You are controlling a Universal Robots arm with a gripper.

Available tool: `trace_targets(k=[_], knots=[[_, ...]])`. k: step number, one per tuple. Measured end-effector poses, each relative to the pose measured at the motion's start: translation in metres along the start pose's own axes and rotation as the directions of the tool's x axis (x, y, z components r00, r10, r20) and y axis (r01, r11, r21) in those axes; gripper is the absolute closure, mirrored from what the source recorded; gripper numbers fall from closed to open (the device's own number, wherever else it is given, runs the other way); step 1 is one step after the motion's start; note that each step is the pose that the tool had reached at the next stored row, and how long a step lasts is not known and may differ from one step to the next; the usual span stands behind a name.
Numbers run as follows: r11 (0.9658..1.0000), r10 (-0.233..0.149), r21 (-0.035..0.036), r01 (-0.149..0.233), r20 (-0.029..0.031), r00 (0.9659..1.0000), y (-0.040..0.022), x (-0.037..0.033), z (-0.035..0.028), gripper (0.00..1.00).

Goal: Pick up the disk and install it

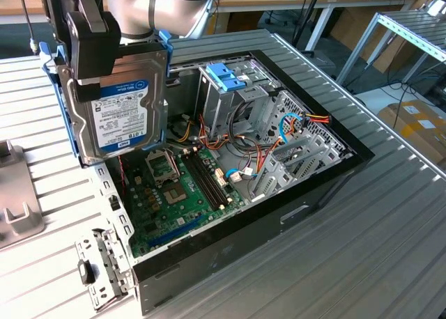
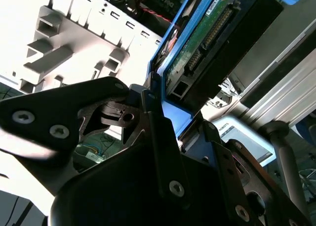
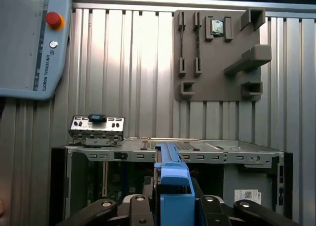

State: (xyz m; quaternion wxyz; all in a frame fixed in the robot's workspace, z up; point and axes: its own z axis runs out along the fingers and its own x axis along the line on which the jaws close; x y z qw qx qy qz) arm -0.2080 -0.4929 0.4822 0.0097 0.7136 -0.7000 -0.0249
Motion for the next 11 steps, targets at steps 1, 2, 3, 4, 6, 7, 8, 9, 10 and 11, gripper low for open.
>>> trace_targets(k=[1, 2, 3, 4, 6, 7, 8, 9, 10, 11], knots=[[1.0000, 0.000, 0.0000, 0.000, 0.0000, 1.0000, -0.0002, 0.0002, 0.0000, 0.63], [1.0000, 0.000, 0.0000, 0.000, 0.0000, 1.0000, -0.0003, 0.0005, 0.0001, 0.63], [1.0000, 0.000, 0.0000, 0.000, 0.0000, 1.0000, -0.0005, 0.0010, 0.0002, 0.63], [1.0000, 0.000, 0.0000, 0.000, 0.0000, 1.0000, -0.0008, 0.0013, 0.0002, 0.63], [1.0000, 0.000, 0.0000, 0.000, 0.0000, 1.0000, -0.0010, 0.0019, 0.0003, 0.63], [1.0000, 0.000, 0.0000, 0.000, -0.0001, 1.0000, -0.0012, 0.0026, 0.0004, 0.63], [1.0000, 0.000, 0.0000, 0.000, 0.0000, 1.0000, -0.0014, 0.0029, 0.0004, 0.63], [1.0000, 0.000, 0.0000, 0.000, 0.0000, 1.0000, -0.0015, 0.0033, 0.0005, 0.63], [1.0000, 0.000, 0.0000, 0.000, 0.0000, 1.0000, -0.0017, 0.0037, 0.0005, 0.63], [1.0000, 0.000, 0.0000, 0.000, 0.0000, 1.0000, -0.0017, 0.0040, 0.0005, 0.63]])
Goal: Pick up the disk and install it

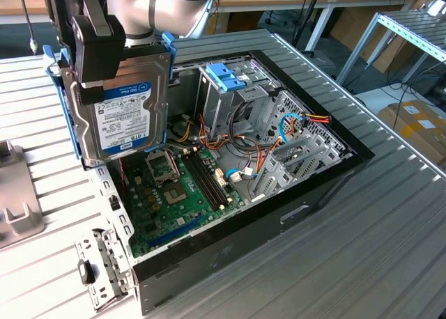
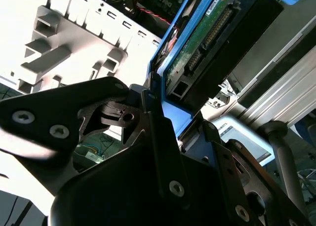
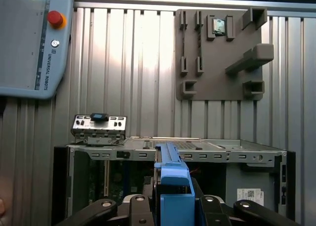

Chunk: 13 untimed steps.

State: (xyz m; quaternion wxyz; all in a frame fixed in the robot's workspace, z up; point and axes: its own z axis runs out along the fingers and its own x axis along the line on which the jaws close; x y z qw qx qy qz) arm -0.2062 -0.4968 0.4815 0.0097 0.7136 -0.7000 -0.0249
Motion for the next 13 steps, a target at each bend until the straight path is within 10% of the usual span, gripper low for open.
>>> trace_targets(k=[13], knots=[[1.0000, 0.000, 0.0000, 0.000, 0.0000, 1.0000, -0.0014, 0.0037, 0.0005, 0.63]])
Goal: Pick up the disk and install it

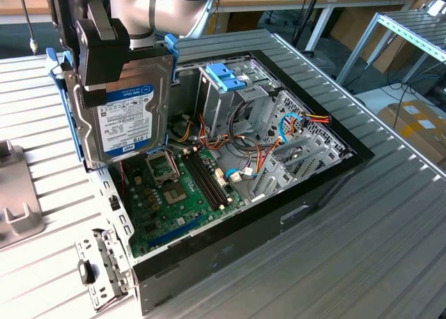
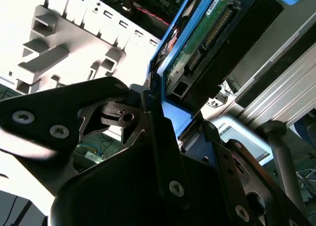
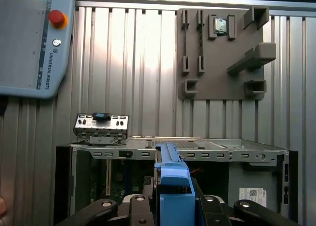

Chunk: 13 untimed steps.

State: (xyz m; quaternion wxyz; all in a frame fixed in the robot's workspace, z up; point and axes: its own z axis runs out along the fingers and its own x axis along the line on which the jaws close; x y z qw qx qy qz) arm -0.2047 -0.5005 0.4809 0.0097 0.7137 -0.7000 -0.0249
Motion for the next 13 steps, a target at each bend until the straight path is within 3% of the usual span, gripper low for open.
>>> trace_targets(k=[13], knots=[[1.0000, 0.000, 0.0000, 0.000, 0.0000, 1.0000, -0.0022, 0.0046, 0.0006, 0.63]])
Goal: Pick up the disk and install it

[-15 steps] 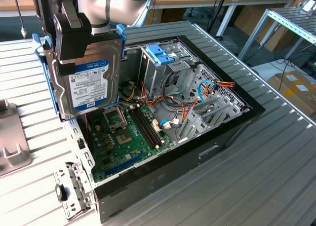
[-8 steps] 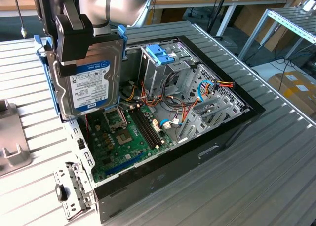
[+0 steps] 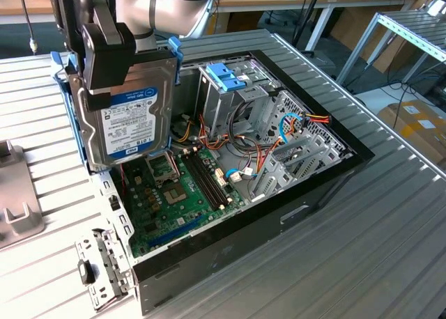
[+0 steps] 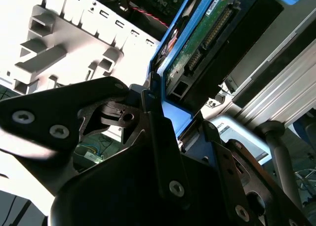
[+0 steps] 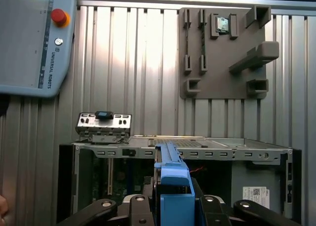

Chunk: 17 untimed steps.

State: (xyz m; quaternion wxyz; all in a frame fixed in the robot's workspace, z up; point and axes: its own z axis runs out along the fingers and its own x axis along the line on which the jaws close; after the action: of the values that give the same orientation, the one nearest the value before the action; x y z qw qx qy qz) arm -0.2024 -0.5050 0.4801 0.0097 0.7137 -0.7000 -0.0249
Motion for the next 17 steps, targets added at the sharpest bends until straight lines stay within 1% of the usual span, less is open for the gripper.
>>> trace_targets(k=[11, 17], knots=[[1.0000, 0.000, -0.0002, 0.000, -0.0002, 1.0000, -0.0031, 0.0043, 0.0007, 0.63], [1.0000, 0.000, 0.0000, 0.000, 0.0000, 1.0000, -0.0101, 0.0058, 0.0011, 0.63]])
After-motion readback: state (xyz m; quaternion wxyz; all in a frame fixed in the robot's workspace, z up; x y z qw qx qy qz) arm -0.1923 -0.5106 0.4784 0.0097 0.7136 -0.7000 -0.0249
